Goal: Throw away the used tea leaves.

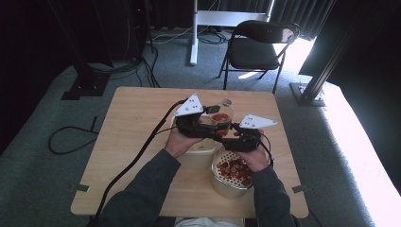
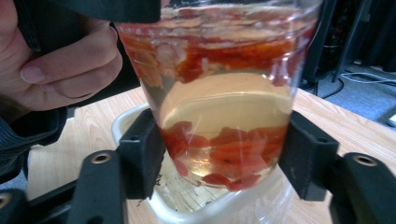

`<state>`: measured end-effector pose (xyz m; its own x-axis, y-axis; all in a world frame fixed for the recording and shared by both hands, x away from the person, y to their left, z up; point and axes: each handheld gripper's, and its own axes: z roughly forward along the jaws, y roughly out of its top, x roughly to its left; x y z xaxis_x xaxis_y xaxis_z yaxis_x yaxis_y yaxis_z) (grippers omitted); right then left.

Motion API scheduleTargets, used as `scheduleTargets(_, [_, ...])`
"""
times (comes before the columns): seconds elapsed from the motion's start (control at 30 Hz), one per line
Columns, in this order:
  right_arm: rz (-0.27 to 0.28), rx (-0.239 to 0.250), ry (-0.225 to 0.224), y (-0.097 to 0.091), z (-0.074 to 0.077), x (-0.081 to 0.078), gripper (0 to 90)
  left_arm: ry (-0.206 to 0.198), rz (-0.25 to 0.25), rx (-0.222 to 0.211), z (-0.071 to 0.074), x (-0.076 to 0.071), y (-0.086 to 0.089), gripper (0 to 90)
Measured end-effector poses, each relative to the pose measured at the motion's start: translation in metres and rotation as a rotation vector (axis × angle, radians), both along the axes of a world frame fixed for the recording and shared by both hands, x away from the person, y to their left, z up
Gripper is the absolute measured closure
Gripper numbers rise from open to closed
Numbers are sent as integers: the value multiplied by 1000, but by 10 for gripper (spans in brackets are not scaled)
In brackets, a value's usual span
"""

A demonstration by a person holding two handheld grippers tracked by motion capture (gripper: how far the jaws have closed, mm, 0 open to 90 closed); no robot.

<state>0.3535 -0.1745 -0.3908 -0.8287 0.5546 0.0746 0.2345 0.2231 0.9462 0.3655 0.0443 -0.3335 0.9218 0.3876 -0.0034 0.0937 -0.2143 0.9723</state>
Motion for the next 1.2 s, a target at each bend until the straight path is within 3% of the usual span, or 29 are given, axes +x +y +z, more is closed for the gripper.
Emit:
scheduleTargets(0.37, [4,9,12,2,-2,3,403,5,0,-5,-1,1,-1,357])
scheduleTargets(0.67, [-23,1,-19,-1,-2,-1,434,16,-15,-7,-1,1,0,303])
scheduleTargets(0.83, [-42,-2,-52,-3,-2,-4,441,2,-14,-5,0,-2,1,278])
scheduleTargets(1.03, [-65,16,-57,-8,-4,-4,443,-8,-10,-13,2,-5,3,247])
scheduleTargets(1.2, [-93,25,-57,-17,-4,-4,442,-13,-11,15,2,-9,5,247])
